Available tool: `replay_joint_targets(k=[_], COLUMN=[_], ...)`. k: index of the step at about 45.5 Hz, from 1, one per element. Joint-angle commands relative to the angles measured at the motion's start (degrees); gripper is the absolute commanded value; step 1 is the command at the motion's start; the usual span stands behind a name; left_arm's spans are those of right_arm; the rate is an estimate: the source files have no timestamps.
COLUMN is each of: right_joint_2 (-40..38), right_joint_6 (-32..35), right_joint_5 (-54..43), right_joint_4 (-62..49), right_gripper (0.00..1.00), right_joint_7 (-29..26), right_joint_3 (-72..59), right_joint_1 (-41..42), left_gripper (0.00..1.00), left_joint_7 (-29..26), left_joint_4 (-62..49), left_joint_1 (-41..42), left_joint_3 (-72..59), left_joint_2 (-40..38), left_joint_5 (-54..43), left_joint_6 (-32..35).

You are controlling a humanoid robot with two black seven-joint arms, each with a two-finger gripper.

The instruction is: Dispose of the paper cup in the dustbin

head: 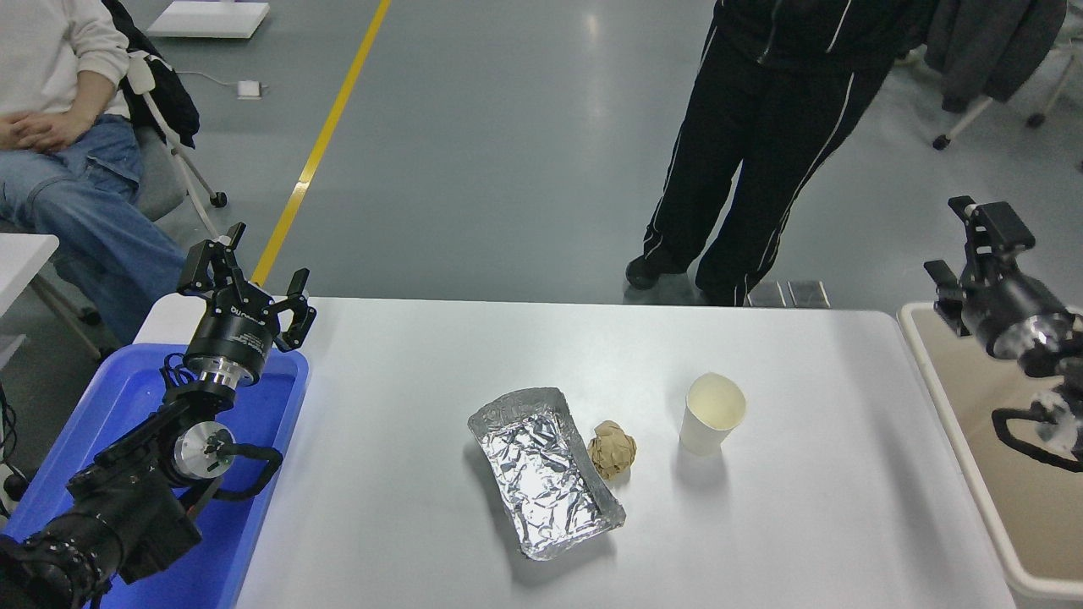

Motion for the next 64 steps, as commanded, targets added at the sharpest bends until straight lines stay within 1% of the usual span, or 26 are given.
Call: replay_joint_targets(k=[1, 7, 14, 19, 25, 34, 40, 48, 56, 64], right_joint_2=[-2.3, -1.8, 0.3, 1.4, 4.6, 10.4, 13.8, 16.8, 18.5, 18.7], right_joint_6=[-0.1, -0.1, 0.1, 0.3, 0.4, 0.4, -0.1, -0.4, -0.5, -0.4], right_joint_5=[-13.0, -14.7, -18.5, -23.8, -28.3, -28.4, -27.8, -27.6, -27.6, -27.6], right_joint_4=[0.3, 1.0, 4.2, 8.7, 12.3, 12.2, 11.3, 6.1, 0.7, -1.4], right_gripper=[1.00, 1.00, 1.00, 1.00, 1.00, 0.99, 1.00, 0.99, 0.99, 0.99], right_joint_7=[0.0, 0.0, 0.0, 0.0, 0.0, 0.0, -0.2, -0.4, -0.3, -0.3], right_joint_3=[-24.0, -35.6, -45.8, -51.1, -55.3, -59.2, -59.6, -59.4, -59.0, -59.1], right_joint_1=[13.5, 19.5, 25.6, 28.7, 30.7, 30.6, 29.2, 25.3, 21.9, 21.1], left_gripper=[1.00, 1.00, 1.00, 1.00, 1.00, 1.00, 1.00, 1.00, 1.00, 1.00], left_joint_7=[0.0, 0.0, 0.0, 0.0, 0.0, 0.0, 0.0, 0.0, 0.0, 0.0], left_joint_4=[0.0, 0.0, 0.0, 0.0, 0.1, 0.0, 0.0, 0.0, 0.0, 0.1], left_joint_1=[0.0, 0.0, 0.0, 0.0, 0.0, 0.0, 0.0, 0.0, 0.0, 0.0], left_joint_3=[0.0, 0.0, 0.0, 0.0, 0.0, 0.0, 0.0, 0.0, 0.0, 0.0], left_joint_2=[0.0, 0.0, 0.0, 0.0, 0.0, 0.0, 0.0, 0.0, 0.0, 0.0], left_joint_5=[0.0, 0.0, 0.0, 0.0, 0.0, 0.0, 0.0, 0.0, 0.0, 0.0], left_joint_6=[0.0, 0.0, 0.0, 0.0, 0.0, 0.0, 0.0, 0.0, 0.0, 0.0])
